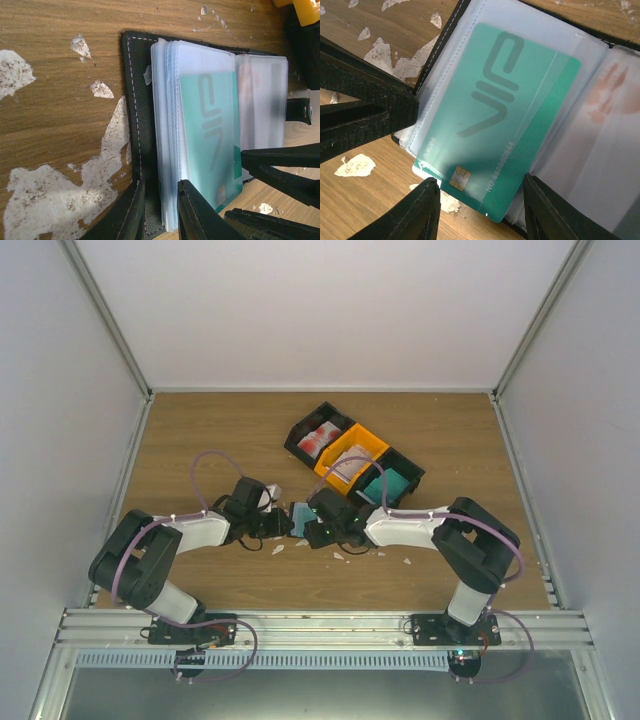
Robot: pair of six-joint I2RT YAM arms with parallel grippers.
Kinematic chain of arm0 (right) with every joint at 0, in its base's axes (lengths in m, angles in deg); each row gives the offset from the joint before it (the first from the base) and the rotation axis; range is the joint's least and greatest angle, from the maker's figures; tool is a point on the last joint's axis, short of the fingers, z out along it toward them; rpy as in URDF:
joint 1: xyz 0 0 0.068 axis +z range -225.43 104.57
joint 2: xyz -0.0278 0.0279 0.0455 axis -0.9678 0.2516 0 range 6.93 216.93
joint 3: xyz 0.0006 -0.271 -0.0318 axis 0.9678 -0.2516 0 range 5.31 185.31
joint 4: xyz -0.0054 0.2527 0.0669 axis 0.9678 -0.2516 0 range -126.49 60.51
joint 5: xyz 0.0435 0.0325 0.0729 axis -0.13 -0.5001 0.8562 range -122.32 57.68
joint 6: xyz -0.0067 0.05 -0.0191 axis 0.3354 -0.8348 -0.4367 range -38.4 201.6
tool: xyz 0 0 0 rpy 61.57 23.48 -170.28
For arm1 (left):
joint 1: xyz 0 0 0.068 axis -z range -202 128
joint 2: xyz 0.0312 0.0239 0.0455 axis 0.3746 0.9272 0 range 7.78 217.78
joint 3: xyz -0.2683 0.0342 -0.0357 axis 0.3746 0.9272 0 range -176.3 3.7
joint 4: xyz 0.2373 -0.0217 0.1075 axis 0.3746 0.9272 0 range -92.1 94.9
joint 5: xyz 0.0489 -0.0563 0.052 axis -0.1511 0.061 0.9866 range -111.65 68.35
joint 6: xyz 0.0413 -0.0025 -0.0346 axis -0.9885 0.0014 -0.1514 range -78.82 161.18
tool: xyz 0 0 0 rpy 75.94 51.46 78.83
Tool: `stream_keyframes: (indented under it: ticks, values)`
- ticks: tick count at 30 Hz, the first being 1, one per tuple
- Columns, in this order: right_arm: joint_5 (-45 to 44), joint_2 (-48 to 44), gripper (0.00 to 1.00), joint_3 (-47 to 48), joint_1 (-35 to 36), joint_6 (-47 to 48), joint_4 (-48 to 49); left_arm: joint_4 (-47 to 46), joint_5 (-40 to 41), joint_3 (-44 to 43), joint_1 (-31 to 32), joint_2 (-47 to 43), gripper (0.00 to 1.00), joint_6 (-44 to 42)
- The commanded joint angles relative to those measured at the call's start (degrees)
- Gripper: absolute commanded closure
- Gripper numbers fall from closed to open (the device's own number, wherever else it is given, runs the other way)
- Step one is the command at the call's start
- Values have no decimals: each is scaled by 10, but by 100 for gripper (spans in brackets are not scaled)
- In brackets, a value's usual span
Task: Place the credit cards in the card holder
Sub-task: Insert the credit card into the card holder.
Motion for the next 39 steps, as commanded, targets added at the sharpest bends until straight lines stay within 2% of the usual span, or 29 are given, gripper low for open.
stream_keyframes:
  ticks: [1,7,13,18,22,32,39]
  values:
    - [11,21,53,6,7,6,13,4,-10,1,3,-2,78,-7]
    - [-3,19,53,7,7,13,34,5,-12,0,3,-3,79,-7]
    - [-58,-8,52,-2,18,55,-5,9,-7,-1,3,-6,79,-9]
    - [-78,-20,45,-17,41,120,-5,9,-5,-2,3,-4,79,-10]
    - [-109,0,41,-5,53,131,-22,8,-5,-3,3,-1,79,-9]
    - [-160,46,45,29,60,109,-35,9,-3,-4,3,-1,79,-9]
    - [-179,52,55,35,63,88,-42,9,-3,-3,3,-3,79,-8]
